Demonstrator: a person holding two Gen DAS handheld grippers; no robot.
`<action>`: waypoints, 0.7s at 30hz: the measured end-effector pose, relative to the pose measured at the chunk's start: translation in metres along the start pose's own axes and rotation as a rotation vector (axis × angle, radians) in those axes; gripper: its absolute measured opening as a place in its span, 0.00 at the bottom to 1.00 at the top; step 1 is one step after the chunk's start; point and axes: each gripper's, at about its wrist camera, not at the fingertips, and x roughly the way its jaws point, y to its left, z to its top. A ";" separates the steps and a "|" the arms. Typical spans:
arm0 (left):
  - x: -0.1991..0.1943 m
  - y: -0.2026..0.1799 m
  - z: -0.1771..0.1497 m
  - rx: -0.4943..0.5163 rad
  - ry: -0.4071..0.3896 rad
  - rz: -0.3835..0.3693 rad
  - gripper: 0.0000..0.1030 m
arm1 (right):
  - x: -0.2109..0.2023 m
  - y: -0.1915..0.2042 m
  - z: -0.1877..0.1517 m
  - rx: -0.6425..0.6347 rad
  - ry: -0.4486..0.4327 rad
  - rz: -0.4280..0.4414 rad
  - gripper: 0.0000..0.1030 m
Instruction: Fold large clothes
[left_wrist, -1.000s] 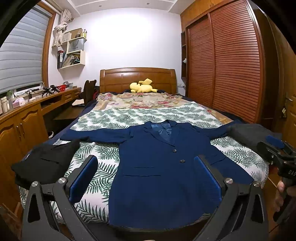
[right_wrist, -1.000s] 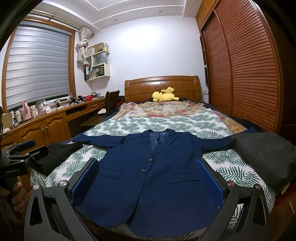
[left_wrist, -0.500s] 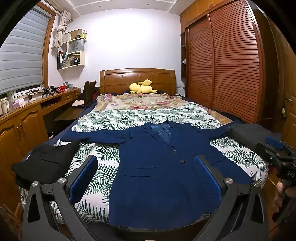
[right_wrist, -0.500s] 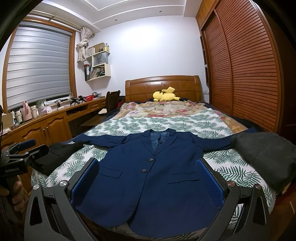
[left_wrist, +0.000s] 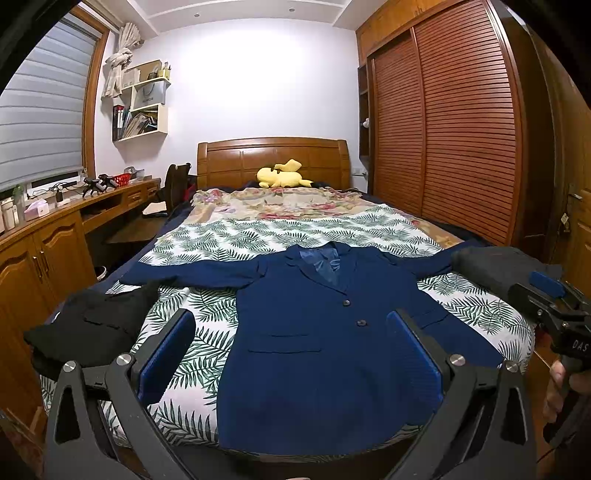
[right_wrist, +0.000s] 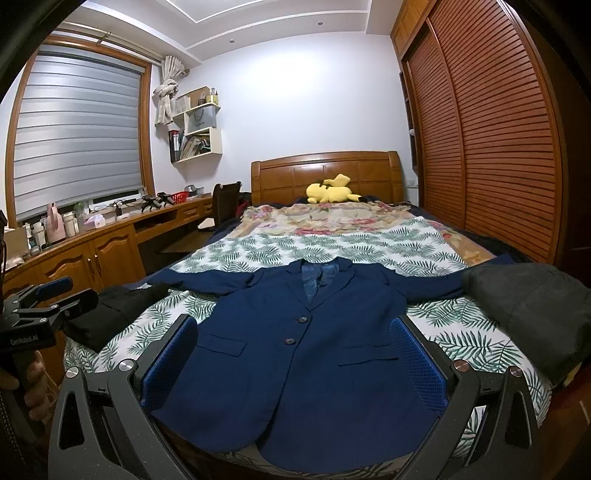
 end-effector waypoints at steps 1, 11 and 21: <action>0.000 -0.001 0.000 0.000 0.000 0.001 1.00 | 0.000 0.000 0.000 0.000 0.000 0.000 1.00; -0.004 -0.004 0.003 0.007 -0.008 0.000 1.00 | -0.001 0.000 0.000 0.000 -0.002 -0.001 1.00; -0.005 -0.005 0.004 0.007 -0.004 -0.008 1.00 | -0.001 -0.001 -0.001 -0.001 0.000 -0.001 1.00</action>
